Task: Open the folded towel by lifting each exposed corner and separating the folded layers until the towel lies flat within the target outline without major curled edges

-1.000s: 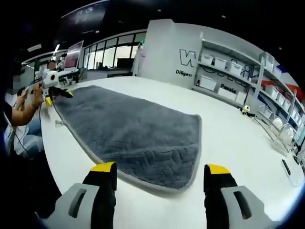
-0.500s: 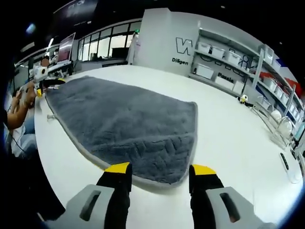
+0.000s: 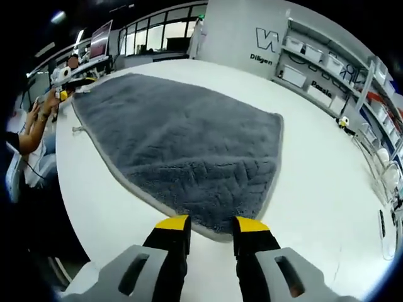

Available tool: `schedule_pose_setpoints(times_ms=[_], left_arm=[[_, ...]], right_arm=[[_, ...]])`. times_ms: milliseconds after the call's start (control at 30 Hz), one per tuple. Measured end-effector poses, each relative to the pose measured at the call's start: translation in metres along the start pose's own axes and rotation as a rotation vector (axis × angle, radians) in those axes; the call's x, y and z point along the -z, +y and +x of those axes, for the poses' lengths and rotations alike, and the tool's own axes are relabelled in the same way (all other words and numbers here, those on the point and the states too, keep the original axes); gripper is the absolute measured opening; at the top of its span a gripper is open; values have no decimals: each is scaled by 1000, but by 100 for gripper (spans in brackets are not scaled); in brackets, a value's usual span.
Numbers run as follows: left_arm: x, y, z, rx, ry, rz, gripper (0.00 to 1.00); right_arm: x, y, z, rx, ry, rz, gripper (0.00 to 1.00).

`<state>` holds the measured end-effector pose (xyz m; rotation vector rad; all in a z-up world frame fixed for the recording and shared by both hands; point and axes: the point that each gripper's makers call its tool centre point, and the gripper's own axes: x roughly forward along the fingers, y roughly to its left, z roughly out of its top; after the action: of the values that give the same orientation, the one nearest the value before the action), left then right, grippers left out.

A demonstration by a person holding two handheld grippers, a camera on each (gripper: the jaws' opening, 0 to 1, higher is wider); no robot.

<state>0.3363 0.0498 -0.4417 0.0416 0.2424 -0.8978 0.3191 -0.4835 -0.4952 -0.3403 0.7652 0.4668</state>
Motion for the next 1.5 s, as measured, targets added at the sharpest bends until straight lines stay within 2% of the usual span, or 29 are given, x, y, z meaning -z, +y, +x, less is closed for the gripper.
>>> schedule_pose_setpoints(times_ms=[100, 367, 533, 800, 933, 1500], left_arm=[[0, 4, -6, -12, -5, -9, 95], [0, 11, -18, -40, -20, -19, 94], [1, 17, -26, -57, -38, -44, 93], [10, 23, -32, -74, -21, -55, 93], [11, 27, -36, -85, -20, -64, 93], [17, 40, -38, -107, -3, -86, 92]], right_arm=[[3, 4, 0, -32, 15, 74, 20], [10, 12, -4, -61, 73, 109, 20], [14, 14, -8, -68, 103, 101, 20], [19, 14, -13, -74, 112, 107, 20], [21, 21, -15, -75, 112, 110, 20], [33, 24, -27, -87, 152, 104, 20]])
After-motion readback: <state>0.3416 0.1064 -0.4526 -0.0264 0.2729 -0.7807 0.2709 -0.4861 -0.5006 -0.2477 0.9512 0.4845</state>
